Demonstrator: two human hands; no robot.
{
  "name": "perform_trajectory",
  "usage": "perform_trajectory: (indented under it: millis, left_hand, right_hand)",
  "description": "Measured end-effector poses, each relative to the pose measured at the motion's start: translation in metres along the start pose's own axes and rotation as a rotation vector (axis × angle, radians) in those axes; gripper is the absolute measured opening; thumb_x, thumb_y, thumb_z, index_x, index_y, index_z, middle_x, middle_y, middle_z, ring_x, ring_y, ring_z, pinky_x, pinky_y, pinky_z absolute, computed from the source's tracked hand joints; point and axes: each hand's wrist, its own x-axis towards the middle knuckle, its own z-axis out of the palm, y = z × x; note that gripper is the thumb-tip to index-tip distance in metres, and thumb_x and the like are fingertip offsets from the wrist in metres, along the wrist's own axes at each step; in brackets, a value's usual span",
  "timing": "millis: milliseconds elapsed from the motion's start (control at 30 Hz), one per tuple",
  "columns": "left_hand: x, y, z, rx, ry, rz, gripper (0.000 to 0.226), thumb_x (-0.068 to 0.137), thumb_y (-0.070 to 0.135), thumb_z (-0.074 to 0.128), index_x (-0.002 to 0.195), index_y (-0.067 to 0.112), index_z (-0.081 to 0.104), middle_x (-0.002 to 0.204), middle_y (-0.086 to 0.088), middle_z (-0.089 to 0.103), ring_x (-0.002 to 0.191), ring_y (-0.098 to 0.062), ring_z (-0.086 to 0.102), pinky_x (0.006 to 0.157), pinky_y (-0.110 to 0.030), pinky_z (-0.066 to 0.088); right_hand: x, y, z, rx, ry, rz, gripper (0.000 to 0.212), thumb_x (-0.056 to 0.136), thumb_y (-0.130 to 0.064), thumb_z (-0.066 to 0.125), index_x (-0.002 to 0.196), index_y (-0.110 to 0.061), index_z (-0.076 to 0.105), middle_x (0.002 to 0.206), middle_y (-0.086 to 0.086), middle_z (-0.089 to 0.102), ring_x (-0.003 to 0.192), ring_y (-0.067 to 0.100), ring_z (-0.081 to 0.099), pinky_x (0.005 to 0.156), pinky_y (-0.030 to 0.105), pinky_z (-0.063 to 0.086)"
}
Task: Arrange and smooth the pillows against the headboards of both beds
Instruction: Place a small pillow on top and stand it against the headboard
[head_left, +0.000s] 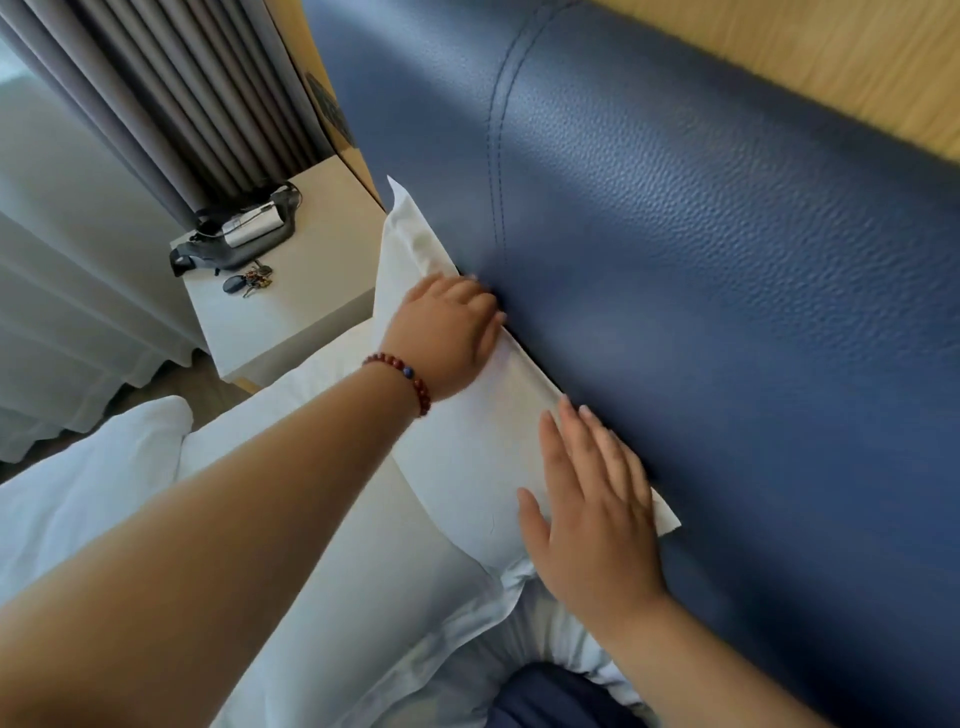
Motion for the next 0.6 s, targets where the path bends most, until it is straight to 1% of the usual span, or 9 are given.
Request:
perform_trajectory:
  millis: [33,67,100,167,267,400,467,533,600]
  left_hand:
    - [-0.008,0.012,0.003,-0.069,0.052,0.086,0.047,0.099,0.038,0.031,0.111,0.012,0.069,0.114,-0.008,0.067,0.110,-0.032,0.060,0.100,-0.044,0.043]
    - [-0.018,0.021,0.009,-0.130,0.051,0.153,0.046,0.100,0.037,0.032,0.110,0.012,0.069,0.112,-0.007,0.068,0.106,-0.031,0.060,0.097,-0.042,0.045]
    - [-0.029,0.028,0.015,-0.164,0.005,0.186,0.046,0.101,0.038,0.031,0.113,0.014,0.069,0.115,-0.005,0.067,0.110,-0.028,0.059,0.100,-0.041,0.043]
    - [-0.045,0.029,0.031,-0.137,-0.072,0.180,0.049,0.103,0.040,0.025,0.123,0.019,0.064,0.125,-0.001,0.063,0.121,-0.024,0.053,0.111,-0.041,0.034]
    - [-0.049,0.022,0.041,-0.080,-0.127,0.144,0.051,0.103,0.042,0.021,0.128,0.021,0.060,0.128,-0.001,0.061,0.125,-0.024,0.051,0.113,-0.040,0.030]
    - [-0.045,0.020,0.040,-0.067,-0.114,0.111,0.049,0.103,0.041,0.022,0.129,0.022,0.060,0.129,-0.001,0.061,0.126,-0.024,0.050,0.114,-0.039,0.028]
    - [-0.046,0.015,0.040,-0.068,-0.067,0.087,0.049,0.102,0.040,0.023,0.128,0.022,0.060,0.128,-0.001,0.061,0.126,-0.024,0.051,0.115,-0.039,0.027]
    - [-0.046,0.008,0.037,-0.063,-0.063,0.057,0.049,0.102,0.041,0.022,0.128,0.022,0.059,0.129,-0.001,0.061,0.127,-0.023,0.050,0.116,-0.040,0.027]
    - [-0.045,0.005,0.035,-0.059,-0.083,0.038,0.051,0.102,0.043,0.019,0.131,0.023,0.057,0.133,0.000,0.058,0.130,-0.022,0.047,0.117,-0.039,0.025]
  right_hand:
    - [0.004,0.000,0.002,0.021,0.029,-0.017,0.065,0.086,-0.037,0.052,0.143,-0.005,0.047,0.149,0.012,0.046,0.135,0.026,0.041,0.111,0.039,0.027]
    - [0.011,-0.001,0.005,0.047,0.030,-0.012,0.065,0.086,-0.039,0.052,0.142,-0.005,0.048,0.147,0.011,0.048,0.133,0.025,0.043,0.109,0.038,0.029]
    - [0.016,0.000,0.010,0.058,0.013,0.002,0.065,0.086,-0.040,0.051,0.141,-0.006,0.049,0.146,0.011,0.049,0.130,0.026,0.047,0.107,0.037,0.030]
    - [0.016,0.005,0.021,0.040,-0.026,0.017,0.064,0.089,-0.044,0.047,0.140,-0.006,0.051,0.143,0.012,0.052,0.125,0.028,0.053,0.105,0.036,0.032]
    - [-0.003,0.018,0.032,0.090,-0.013,0.030,0.062,0.095,-0.046,0.045,0.140,-0.004,0.050,0.141,0.014,0.054,0.124,0.029,0.056,0.103,0.037,0.040]
    - [-0.020,0.023,0.026,0.298,0.081,0.161,0.056,0.098,-0.039,0.046,0.141,-0.004,0.049,0.143,0.013,0.052,0.129,0.027,0.051,0.105,0.041,0.042]
    - [-0.032,0.018,0.021,0.299,0.163,0.097,0.052,0.098,-0.033,0.048,0.141,-0.004,0.049,0.146,0.013,0.048,0.134,0.026,0.045,0.111,0.042,0.037]
    - [-0.045,0.019,0.025,0.298,0.152,-0.009,0.055,0.098,-0.031,0.049,0.147,-0.007,0.039,0.152,0.013,0.041,0.140,0.025,0.038,0.114,0.040,0.032]
    - [-0.054,0.027,0.033,0.393,0.040,0.086,0.063,0.099,-0.033,0.046,0.153,-0.012,0.023,0.157,0.011,0.032,0.142,0.022,0.036,0.114,0.032,0.032]
